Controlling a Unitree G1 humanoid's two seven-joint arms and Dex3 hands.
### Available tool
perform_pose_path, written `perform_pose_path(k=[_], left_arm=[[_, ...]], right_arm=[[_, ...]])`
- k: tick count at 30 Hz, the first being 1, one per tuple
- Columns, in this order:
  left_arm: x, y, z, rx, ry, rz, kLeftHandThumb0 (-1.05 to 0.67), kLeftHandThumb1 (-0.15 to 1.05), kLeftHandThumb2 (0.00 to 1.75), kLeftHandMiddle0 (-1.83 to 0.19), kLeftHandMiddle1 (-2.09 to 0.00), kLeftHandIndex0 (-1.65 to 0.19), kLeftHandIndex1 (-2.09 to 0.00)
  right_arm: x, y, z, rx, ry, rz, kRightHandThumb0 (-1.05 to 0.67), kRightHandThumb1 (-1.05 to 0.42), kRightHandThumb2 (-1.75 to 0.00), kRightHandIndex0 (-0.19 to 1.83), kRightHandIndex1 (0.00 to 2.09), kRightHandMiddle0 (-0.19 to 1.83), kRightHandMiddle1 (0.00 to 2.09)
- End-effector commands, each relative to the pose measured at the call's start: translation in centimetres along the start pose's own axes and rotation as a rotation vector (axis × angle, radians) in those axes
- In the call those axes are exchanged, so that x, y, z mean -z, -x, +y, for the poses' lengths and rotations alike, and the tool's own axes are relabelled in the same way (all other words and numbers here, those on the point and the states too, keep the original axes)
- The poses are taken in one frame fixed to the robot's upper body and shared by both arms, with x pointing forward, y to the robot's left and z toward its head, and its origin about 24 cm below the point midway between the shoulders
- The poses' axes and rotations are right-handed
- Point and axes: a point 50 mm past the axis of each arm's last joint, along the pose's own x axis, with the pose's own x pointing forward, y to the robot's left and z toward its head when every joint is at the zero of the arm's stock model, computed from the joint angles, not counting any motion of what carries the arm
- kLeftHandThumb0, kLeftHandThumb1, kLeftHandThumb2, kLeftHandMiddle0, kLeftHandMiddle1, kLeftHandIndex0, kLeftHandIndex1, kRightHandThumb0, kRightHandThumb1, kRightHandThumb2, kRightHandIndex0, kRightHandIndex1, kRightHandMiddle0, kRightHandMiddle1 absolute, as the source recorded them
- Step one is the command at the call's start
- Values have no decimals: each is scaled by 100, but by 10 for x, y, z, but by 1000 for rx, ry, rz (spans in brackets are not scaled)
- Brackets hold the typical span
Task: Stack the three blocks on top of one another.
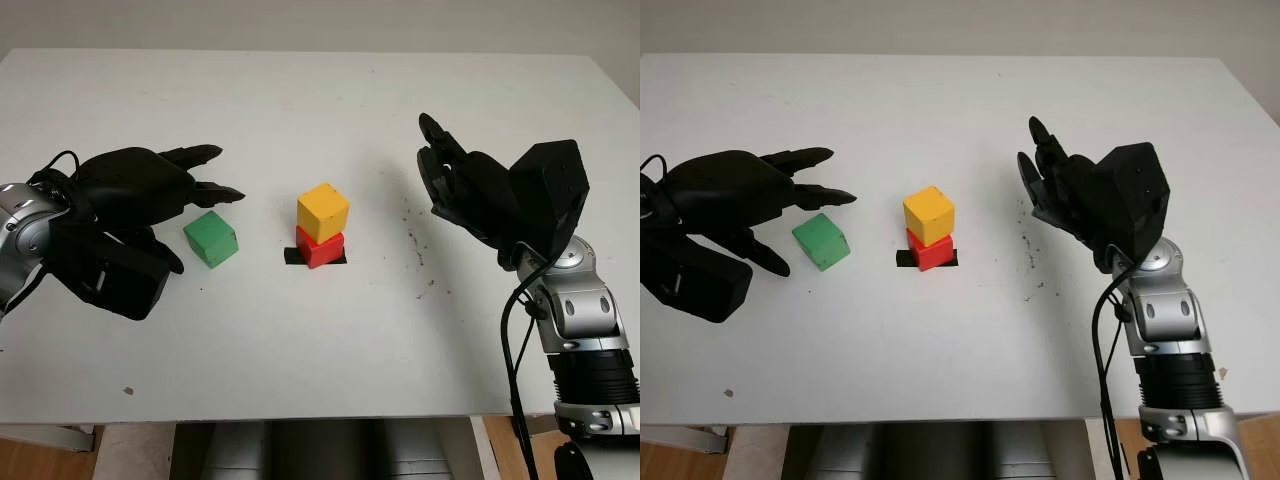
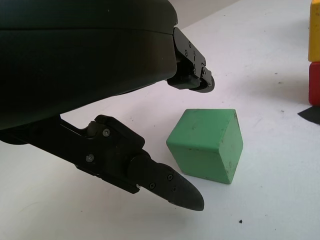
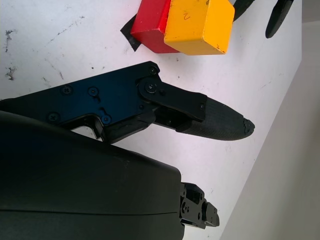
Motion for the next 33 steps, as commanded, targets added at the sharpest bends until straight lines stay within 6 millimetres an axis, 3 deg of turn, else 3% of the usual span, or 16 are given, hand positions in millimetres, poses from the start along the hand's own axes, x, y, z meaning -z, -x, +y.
perform_pose_path(k=[1, 28, 33], left_arm=[[0, -1, 3, -1, -17, 0, -51, 84, 6, 8, -6, -33, -8], [-6, -11, -13, -56, -118, -29, -50, 87, 7, -7, -8, -62, -20], [-6, -12, -17, -71, -99, -39, -53, 92, 6, -12, -6, -41, -81]], right_arm=[[-6, 1, -1, 2, 14, -29, -70, -105, -74, -19, 0, -19, 0], [-7, 3, -2, -11, 6, -47, -69, -105, -72, -19, 0, -19, 0], [-8, 4, -2, -8, 7, -42, -67, -105, -72, -19, 0, -19, 0]])
